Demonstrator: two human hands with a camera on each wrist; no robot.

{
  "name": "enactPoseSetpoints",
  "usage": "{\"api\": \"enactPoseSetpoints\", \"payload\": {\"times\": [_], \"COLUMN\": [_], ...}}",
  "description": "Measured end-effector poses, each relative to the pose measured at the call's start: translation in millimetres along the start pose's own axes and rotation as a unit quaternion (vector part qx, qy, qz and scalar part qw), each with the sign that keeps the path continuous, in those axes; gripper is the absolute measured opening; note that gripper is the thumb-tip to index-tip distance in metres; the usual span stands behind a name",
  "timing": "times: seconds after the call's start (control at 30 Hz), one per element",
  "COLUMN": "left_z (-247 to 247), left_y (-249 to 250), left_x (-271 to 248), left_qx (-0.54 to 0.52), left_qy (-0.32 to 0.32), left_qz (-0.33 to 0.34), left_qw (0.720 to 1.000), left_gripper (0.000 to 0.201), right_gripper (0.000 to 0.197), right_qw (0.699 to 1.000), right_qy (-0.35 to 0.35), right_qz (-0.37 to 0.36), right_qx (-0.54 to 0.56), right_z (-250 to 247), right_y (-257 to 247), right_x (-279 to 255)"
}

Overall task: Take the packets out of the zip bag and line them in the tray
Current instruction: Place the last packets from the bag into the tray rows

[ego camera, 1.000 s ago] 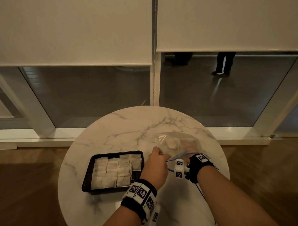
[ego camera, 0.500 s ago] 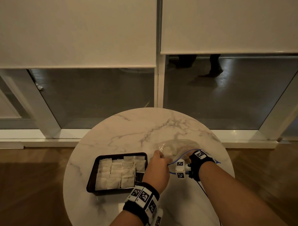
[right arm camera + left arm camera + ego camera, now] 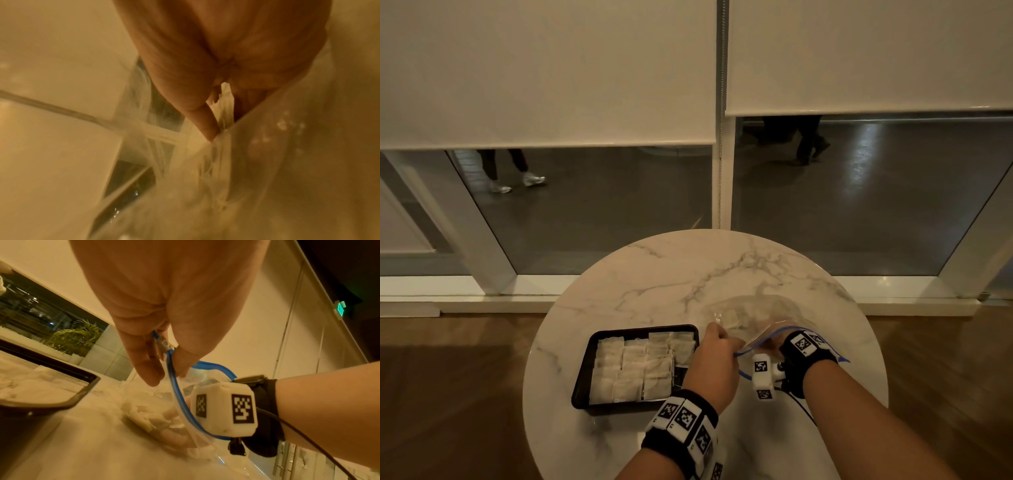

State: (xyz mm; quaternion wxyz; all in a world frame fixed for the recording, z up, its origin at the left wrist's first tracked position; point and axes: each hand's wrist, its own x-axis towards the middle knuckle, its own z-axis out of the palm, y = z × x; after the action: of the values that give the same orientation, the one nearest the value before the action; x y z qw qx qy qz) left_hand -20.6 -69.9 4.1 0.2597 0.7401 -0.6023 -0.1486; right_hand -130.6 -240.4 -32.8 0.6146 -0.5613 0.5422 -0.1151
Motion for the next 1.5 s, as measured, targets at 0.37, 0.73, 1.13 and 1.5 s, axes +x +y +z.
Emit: {"api": "enactPoseSetpoints", "payload": {"times": [0.37,0.73,1.13,1.5], "left_z": [-2.8,10.8,7.9,-27.4], "left_y": [-5.1,-5.1,-5.0,5.0], "left_x": [-5.0,3.4,-2.1,-26.5], "left_qx": [-0.068,-0.076,-0.015,-0.531], "left_qy": [-0.014,0.044,0.058,-0.05], "left_qz": [-0.025,-0.015,-0.013,-0.167], "left_qw": [0.997,0.996,0.998,0.829], "left_gripper": [0.038,0.03,0.05,0.042], "right_gripper": [0.051,0.012,0.007,0.016], "right_qw": [0.98,0.952,0.986,0.977], "right_qy": [0.123,0.157,0.114,-0.127], "right_qz": [0.0,-0.081,-0.092,-0.158], "right_qx": [-0.158,0.252,0.074,0.072], "right_z": [13.5,21.2,-24.0,-4.0], "right_y": [0.8,30.8,22.3,-16.0], "right_x": [-8.2,-72.7,-119.7,-162.9]}}
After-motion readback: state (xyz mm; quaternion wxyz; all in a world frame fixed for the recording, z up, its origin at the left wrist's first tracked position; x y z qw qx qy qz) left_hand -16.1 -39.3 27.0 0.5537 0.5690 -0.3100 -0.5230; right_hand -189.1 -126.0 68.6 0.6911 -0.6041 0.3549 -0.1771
